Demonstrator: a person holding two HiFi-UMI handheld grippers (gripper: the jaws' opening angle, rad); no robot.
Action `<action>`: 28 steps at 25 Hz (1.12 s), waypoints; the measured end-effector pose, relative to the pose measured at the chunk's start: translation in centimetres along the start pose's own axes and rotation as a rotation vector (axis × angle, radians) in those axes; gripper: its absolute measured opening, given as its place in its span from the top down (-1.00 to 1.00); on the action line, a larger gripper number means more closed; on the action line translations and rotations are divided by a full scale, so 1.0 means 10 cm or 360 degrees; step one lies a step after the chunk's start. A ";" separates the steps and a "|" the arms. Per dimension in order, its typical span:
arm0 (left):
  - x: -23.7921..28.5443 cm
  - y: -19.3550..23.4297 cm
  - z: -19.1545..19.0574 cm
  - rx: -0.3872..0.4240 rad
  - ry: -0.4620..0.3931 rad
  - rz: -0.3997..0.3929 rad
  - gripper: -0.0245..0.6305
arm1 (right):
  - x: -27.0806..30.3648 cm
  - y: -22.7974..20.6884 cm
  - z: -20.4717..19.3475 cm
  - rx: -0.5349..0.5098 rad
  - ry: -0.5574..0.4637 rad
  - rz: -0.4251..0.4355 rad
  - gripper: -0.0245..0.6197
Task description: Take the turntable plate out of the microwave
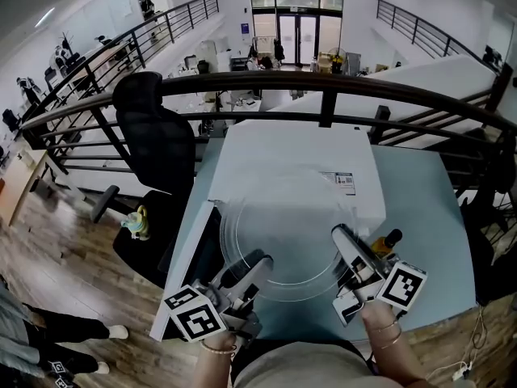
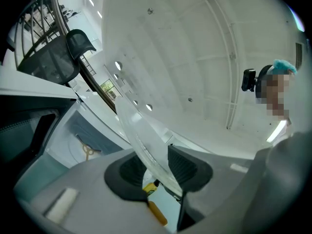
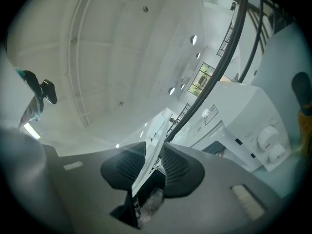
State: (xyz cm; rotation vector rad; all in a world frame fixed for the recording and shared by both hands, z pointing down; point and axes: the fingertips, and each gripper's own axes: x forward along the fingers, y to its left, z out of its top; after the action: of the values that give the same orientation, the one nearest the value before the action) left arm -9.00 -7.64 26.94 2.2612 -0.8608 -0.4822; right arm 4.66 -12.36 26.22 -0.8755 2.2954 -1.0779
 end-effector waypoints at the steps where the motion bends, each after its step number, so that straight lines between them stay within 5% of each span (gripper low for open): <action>1: -0.01 0.00 0.00 0.0003 0.0004 -0.0001 0.50 | 0.00 0.00 -0.01 0.0000 -0.0002 0.0000 0.53; 28: 0.00 0.06 -0.02 -0.0014 0.0027 0.0010 0.50 | -0.01 -0.07 -0.05 0.0028 -0.0010 -0.0030 0.53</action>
State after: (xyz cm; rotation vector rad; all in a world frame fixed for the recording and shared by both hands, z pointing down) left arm -9.14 -7.87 27.50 2.2507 -0.8554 -0.4627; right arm 4.66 -12.39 27.05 -0.8942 2.2734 -1.1003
